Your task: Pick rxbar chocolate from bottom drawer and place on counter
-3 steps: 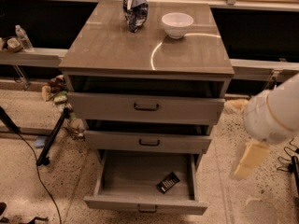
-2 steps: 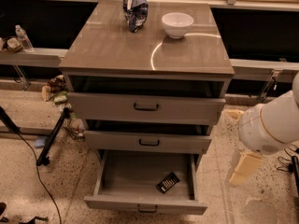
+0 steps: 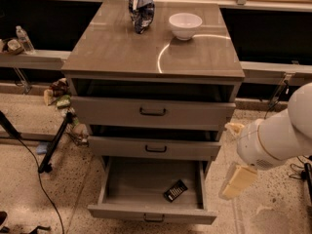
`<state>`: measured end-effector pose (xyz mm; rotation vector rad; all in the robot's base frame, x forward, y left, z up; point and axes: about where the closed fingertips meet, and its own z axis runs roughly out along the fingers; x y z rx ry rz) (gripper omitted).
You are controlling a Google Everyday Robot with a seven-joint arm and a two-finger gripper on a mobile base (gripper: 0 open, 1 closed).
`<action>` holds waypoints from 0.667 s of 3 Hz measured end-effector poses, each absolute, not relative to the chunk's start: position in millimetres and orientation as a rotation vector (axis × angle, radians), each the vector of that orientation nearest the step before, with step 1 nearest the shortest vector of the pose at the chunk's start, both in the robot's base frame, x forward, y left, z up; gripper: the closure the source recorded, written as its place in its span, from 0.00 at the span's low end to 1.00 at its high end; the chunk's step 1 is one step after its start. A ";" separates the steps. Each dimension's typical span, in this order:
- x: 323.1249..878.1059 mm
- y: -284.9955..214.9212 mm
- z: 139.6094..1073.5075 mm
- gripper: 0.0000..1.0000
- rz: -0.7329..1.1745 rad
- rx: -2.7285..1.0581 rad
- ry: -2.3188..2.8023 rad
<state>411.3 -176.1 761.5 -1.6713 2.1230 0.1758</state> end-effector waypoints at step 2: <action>444.1 -87.7 630.3 0.00 0.360 -1.707 1.882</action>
Offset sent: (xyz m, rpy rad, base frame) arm 0.0552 0.1312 -0.1884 0.2303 -0.1373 0.3079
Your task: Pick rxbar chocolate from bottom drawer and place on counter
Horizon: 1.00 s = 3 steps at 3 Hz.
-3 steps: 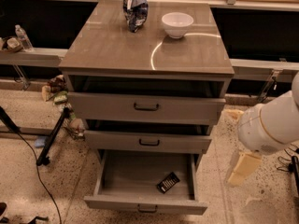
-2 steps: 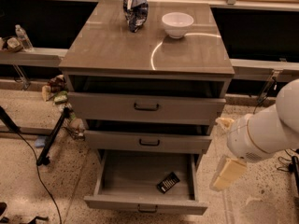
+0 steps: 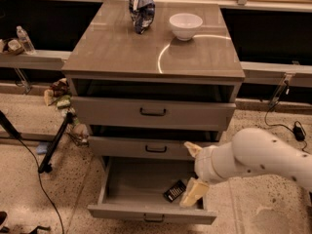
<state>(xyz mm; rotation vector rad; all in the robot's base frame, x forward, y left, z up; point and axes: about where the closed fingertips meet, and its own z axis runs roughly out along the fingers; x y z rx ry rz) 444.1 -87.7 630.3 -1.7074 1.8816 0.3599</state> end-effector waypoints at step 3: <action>473.0 -51.1 590.2 0.00 0.298 -1.781 1.768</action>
Offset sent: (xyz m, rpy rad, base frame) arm 0.0214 0.0282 -0.0347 -0.0156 -0.0612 0.0652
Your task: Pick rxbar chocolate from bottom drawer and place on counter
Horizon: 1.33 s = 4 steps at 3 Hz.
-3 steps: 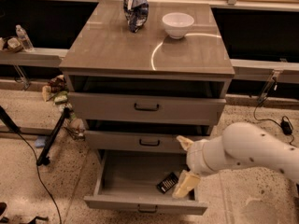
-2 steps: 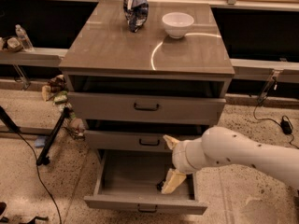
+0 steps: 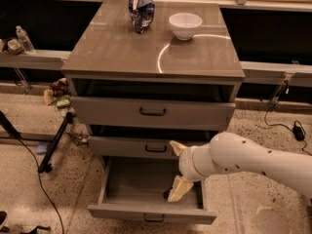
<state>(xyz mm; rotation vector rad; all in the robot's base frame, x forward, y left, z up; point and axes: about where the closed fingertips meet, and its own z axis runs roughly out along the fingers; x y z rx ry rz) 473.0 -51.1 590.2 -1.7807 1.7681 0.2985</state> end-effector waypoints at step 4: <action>570.1 -135.4 396.3 0.00 0.058 -2.242 1.582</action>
Offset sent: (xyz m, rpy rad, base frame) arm 0.1012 -0.0637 -0.2109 -0.2202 -0.0637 0.3201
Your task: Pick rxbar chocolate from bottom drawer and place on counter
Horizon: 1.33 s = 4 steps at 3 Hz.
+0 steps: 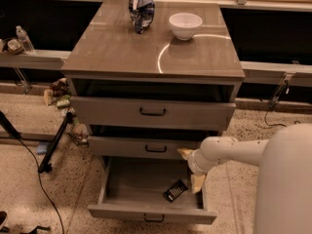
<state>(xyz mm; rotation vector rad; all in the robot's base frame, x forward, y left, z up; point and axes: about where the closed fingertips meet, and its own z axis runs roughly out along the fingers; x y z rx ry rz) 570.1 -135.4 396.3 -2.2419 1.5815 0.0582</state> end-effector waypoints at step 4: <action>557.3 -143.3 306.3 0.00 0.166 -2.268 1.610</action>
Offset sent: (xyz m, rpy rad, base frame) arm 0.0010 -0.0232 -0.0061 -0.0358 -0.0017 -0.0359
